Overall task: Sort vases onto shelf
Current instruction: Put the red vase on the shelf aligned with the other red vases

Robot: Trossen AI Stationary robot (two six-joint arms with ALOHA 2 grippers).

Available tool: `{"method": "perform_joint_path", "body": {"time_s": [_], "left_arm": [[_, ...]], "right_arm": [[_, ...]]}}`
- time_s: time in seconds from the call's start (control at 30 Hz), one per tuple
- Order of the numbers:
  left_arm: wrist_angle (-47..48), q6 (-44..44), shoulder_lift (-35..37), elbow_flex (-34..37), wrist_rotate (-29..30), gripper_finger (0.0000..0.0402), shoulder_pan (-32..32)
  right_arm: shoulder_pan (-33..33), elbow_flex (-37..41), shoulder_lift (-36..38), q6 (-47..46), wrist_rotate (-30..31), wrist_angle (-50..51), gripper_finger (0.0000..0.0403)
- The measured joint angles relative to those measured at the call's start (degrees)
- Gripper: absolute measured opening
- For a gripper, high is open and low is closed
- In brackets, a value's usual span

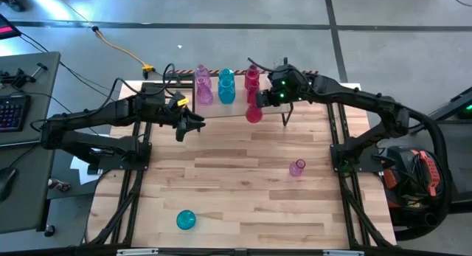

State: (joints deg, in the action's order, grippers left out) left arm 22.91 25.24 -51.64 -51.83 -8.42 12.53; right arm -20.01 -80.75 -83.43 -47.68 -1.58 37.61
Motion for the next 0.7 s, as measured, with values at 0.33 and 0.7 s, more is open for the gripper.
{"method": "perform_joint_path", "body": {"time_s": [0.33, 0.7], "left_arm": [[0.0, -1.8, 0.0, 0.0, 0.0, 0.0131, 0.0], [0.1, -3.4, 0.0, 0.0, 0.0, 0.0131, 0.0]], "right_arm": [[-2.2, 0.0, -0.1, 0.9, -1.9, -0.3, 0.0000], [4.9, 0.0, 0.3, -0.6, -5.4, 0.7, 0.0000]]}}
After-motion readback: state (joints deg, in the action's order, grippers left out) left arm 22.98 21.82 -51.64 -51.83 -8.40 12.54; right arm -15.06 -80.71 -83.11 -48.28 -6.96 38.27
